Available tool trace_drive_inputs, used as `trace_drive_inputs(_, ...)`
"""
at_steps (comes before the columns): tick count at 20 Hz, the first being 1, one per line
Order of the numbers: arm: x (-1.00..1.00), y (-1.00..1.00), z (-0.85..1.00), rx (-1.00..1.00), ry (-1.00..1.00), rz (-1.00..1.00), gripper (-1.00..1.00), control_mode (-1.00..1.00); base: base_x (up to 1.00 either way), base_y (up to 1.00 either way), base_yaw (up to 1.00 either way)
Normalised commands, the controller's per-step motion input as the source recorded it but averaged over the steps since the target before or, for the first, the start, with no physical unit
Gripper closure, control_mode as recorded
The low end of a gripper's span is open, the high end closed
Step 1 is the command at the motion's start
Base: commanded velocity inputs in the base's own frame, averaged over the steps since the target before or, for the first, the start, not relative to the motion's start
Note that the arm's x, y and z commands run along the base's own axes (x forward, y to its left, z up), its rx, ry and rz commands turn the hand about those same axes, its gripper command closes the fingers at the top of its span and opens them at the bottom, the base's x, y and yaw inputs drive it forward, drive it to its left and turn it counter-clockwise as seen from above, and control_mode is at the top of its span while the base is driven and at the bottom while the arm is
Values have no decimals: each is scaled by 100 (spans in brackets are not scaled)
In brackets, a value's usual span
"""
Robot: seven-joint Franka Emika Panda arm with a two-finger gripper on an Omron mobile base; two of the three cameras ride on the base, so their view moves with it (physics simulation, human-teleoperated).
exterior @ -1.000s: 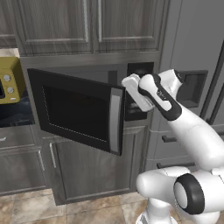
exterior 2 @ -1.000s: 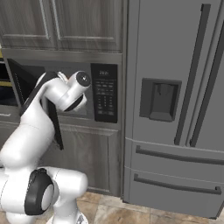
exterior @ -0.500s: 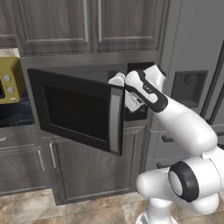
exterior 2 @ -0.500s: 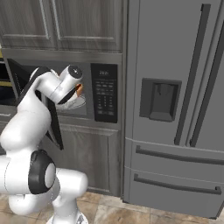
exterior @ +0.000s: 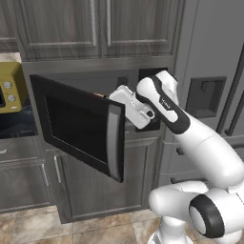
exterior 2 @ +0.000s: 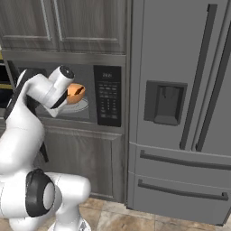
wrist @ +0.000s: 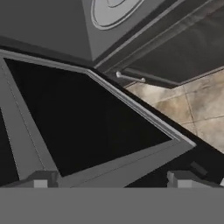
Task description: The microwave is finished heating the chicken drumstick and squash. Take the bowl containing the food and place it on the dining counter.
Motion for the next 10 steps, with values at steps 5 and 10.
trace_drive_inputs(5,-94,95,0,0,0,19,-100,-100,0,0,0)
trace_drive_inputs(10,-48,100,0,0,-3,2,-100,-100,0,0,0)
